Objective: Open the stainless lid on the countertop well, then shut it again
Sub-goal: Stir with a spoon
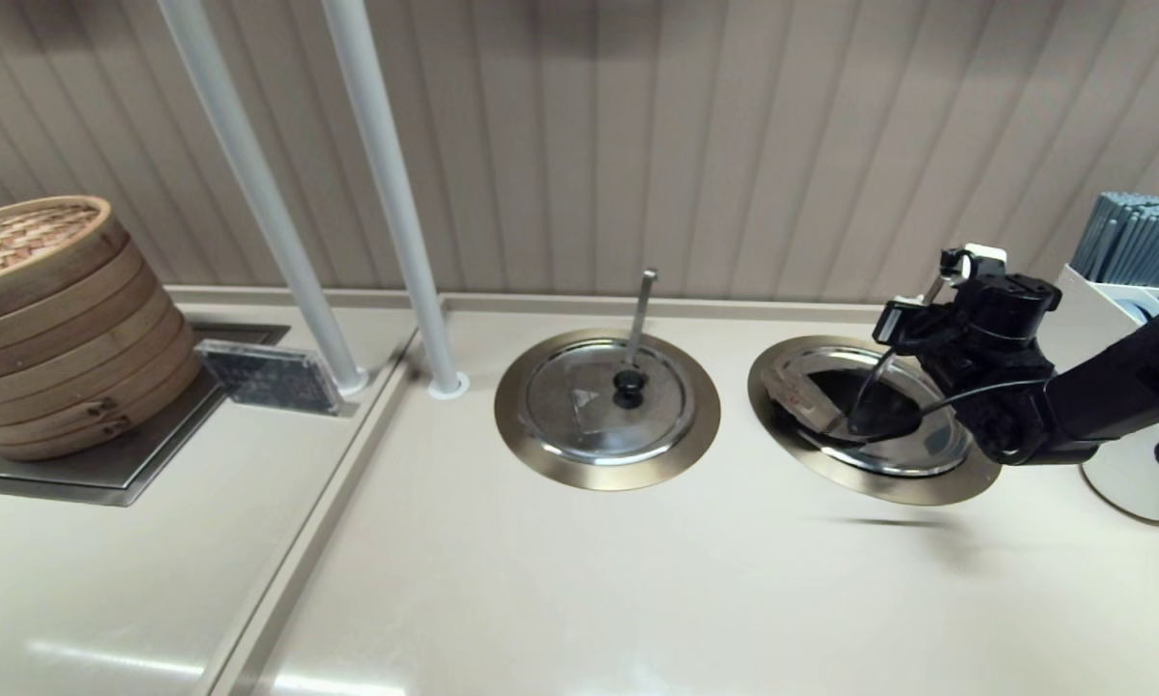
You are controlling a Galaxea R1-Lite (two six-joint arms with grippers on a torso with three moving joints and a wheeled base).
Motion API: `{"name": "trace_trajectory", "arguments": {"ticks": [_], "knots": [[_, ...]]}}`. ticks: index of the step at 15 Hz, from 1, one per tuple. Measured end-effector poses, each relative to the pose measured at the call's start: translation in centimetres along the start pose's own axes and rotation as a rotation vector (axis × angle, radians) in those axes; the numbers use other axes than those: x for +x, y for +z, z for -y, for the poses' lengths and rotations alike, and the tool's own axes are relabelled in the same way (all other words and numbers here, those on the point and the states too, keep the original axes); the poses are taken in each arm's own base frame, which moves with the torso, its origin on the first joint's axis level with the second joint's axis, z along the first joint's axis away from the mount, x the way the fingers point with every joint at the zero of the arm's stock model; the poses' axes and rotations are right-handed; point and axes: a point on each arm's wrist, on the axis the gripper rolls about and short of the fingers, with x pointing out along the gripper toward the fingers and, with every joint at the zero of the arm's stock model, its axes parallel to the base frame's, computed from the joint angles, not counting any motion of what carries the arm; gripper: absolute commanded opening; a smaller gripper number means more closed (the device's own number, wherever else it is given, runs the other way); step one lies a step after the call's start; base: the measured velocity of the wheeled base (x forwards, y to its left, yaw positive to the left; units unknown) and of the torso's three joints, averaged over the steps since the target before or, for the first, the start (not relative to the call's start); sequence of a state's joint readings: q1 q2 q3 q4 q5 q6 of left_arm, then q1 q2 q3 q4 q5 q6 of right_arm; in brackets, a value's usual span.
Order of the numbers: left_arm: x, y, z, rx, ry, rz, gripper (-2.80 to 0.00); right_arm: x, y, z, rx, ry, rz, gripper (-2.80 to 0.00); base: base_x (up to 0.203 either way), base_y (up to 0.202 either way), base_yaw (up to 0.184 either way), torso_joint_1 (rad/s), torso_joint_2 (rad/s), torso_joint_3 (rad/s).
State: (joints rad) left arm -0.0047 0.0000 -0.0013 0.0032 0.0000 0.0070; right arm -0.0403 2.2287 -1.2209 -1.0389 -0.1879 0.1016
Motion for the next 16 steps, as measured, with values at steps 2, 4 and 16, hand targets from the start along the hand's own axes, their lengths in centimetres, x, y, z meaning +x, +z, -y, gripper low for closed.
{"name": "trace_trajectory", "arguments": {"ticks": [2,4,16], "knots": [[0.0,0.0,0.0,0.000,-0.001,0.000,-2.80,-0.3,0.0,-0.4,0.021,0.014,-0.011,-2.80,0.000,0.000,0.000,0.000,0.00,0.000],[0.0,0.0,0.0,0.000,0.000,0.000,-2.80,-1.0,-0.1,-0.5,0.020,0.038,-0.035,-2.80,0.000,0.000,0.000,0.000,0.00,0.000],[0.0,0.0,0.0,0.000,0.000,0.000,-2.80,-2.0,1.9,1.7,-0.051,0.048,-0.067,-2.80,0.000,0.000,0.000,0.000,0.00,0.000]]}}
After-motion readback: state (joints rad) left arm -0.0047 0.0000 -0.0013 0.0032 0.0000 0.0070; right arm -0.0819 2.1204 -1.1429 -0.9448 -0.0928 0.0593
